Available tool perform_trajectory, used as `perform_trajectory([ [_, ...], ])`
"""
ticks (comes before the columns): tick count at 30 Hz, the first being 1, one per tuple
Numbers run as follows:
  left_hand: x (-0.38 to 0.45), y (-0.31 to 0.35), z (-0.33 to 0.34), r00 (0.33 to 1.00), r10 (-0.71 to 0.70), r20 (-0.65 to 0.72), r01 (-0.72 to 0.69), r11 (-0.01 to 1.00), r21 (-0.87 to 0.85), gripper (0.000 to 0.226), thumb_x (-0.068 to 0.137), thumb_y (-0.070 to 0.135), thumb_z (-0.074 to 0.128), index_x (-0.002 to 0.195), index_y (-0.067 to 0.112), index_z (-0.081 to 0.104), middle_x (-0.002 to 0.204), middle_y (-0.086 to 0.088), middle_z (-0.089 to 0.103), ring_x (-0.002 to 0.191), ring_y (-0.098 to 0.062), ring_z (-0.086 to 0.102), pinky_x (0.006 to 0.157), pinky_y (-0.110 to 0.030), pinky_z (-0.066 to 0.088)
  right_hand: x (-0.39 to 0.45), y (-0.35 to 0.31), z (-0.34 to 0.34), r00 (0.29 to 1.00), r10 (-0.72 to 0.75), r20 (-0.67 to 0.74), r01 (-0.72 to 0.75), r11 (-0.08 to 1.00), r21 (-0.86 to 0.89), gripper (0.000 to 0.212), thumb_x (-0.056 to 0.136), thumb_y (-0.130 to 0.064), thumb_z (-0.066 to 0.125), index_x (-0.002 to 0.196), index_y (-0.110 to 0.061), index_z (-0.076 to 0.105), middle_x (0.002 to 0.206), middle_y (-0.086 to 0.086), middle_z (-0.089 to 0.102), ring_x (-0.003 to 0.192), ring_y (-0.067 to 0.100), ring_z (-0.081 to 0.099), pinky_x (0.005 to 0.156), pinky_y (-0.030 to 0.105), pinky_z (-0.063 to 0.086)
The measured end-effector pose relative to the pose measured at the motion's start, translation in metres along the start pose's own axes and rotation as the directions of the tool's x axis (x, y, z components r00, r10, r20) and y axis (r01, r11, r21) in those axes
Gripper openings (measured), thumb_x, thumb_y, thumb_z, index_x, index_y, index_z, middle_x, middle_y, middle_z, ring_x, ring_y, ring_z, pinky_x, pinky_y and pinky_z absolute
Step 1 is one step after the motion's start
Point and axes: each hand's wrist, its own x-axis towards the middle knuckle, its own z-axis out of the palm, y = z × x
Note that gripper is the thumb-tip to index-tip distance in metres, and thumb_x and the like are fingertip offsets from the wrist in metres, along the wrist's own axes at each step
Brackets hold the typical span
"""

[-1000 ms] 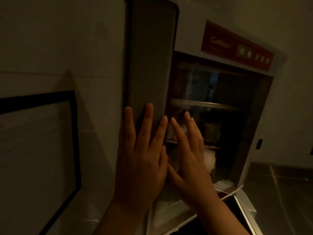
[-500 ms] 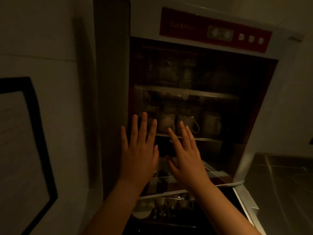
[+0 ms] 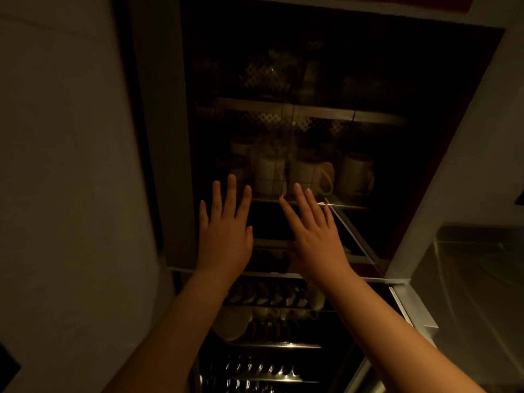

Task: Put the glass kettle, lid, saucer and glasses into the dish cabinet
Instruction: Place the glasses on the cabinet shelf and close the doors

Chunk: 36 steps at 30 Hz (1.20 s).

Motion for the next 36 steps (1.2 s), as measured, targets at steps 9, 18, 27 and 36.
perform_trajectory([
  [9,-0.006,0.004,0.0,1.0,0.025,-0.018,-0.026,0.996,-0.083,0.078,0.091,0.034,0.051,0.151,0.022,0.003,0.157,-0.007,-0.016,0.143,-0.03,-0.014,0.113,-0.053,0.004,-0.071,0.048,0.002,0.979,0.0,0.206,-0.04,0.981,0.19,0.079,0.091,-0.028,0.055,0.15,-0.03,0.003,0.156,-0.004,-0.015,0.143,0.013,-0.015,0.118,0.037,0.0],
  [18,-0.072,0.096,0.045,0.954,0.149,0.262,-0.074,0.958,-0.277,0.076,0.096,0.044,0.037,0.148,0.022,-0.014,0.155,-0.01,-0.021,0.143,-0.031,-0.017,0.115,-0.055,0.004,-0.244,0.127,0.006,0.841,0.29,0.456,-0.348,0.936,0.046,0.068,0.096,-0.038,0.044,0.149,-0.031,0.003,0.157,-0.006,-0.011,0.14,0.011,-0.018,0.11,0.03,-0.008],
  [27,-0.189,0.237,0.047,0.75,0.581,0.315,-0.352,0.755,-0.554,0.072,0.096,0.048,0.028,0.143,0.029,-0.023,0.156,-0.005,-0.019,0.14,-0.024,-0.021,0.113,-0.049,-0.001,-0.348,0.12,-0.01,0.782,0.432,0.449,-0.504,0.862,0.049,0.064,0.09,-0.063,0.021,0.147,-0.039,0.008,0.15,-0.018,-0.017,0.139,0.004,-0.018,0.111,0.032,-0.003],
  [36,-0.241,0.281,0.044,0.582,0.72,0.377,-0.456,0.673,-0.582,0.061,0.098,0.051,0.015,0.149,0.026,-0.007,0.159,-0.006,-0.009,0.145,-0.026,-0.011,0.115,-0.045,0.004,-0.4,0.082,-0.034,0.684,0.529,0.502,-0.683,0.706,0.186,0.06,0.092,-0.059,0.015,0.148,-0.038,0.015,0.156,-0.015,0.001,0.142,0.003,-0.001,0.113,0.029,0.009],
])
